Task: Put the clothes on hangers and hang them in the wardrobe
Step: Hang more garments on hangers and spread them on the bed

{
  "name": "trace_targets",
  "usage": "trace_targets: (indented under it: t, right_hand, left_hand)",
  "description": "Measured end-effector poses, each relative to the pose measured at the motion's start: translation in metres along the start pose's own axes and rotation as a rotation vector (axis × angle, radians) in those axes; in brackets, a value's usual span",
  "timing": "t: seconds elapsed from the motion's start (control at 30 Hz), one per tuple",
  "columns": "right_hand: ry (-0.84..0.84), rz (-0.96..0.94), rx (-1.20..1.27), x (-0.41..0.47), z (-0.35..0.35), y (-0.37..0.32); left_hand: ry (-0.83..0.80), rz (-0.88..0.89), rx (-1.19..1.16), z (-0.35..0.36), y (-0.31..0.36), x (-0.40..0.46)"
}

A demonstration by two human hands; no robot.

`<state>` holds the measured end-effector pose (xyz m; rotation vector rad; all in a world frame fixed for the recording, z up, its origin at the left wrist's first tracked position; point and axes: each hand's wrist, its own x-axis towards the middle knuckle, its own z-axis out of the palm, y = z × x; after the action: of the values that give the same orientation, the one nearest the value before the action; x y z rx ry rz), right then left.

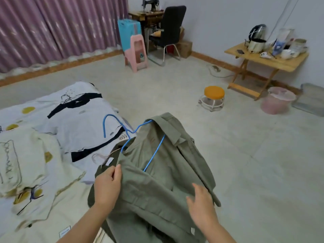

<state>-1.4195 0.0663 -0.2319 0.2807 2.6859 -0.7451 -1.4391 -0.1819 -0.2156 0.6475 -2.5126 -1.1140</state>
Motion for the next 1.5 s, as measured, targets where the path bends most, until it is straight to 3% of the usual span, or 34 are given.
trace_targets:
  t: [0.2,0.47,0.5,0.57,0.67,0.77,0.9,1.27,1.5]
  right_hand:
    - [-0.184,0.006,-0.102,0.060,0.095,-0.032]
    - [-0.464,0.010,-0.293,0.094,0.193,-0.039]
    - [-0.480,0.020,-0.323,0.095,0.200,-0.039]
    - [-0.495,0.032,-0.355,0.096,0.207,-0.039]
    - [-0.522,0.040,-0.396,0.097,0.207,-0.040]
    - [-0.577,0.035,-0.407,0.098,0.196,-0.043]
    - [-0.605,-0.019,-0.378,0.095,0.172,-0.048]
    - [-0.614,-0.202,-0.313,0.029,0.075,-0.065]
    - [-0.649,-0.384,-0.459,-0.034,0.024,-0.043]
  left_hand:
    - [-0.019,-0.150,0.183,0.030,-0.108,0.083]
    - [-0.167,-0.451,0.402,0.066,-0.209,0.093]
    - [-0.162,-0.410,0.437,0.066,-0.211,0.091]
    - [-0.188,-0.159,0.522,0.068,-0.218,0.082]
    - [-0.431,0.190,0.705,0.071,-0.226,0.063]
    - [-0.725,0.108,0.847,0.073,-0.217,0.050]
    - [-0.828,0.013,0.979,0.070,-0.185,0.055]
    - [-0.766,-0.138,0.772,-0.004,-0.105,-0.018]
    - [-0.704,-0.284,0.634,-0.070,-0.070,-0.125]
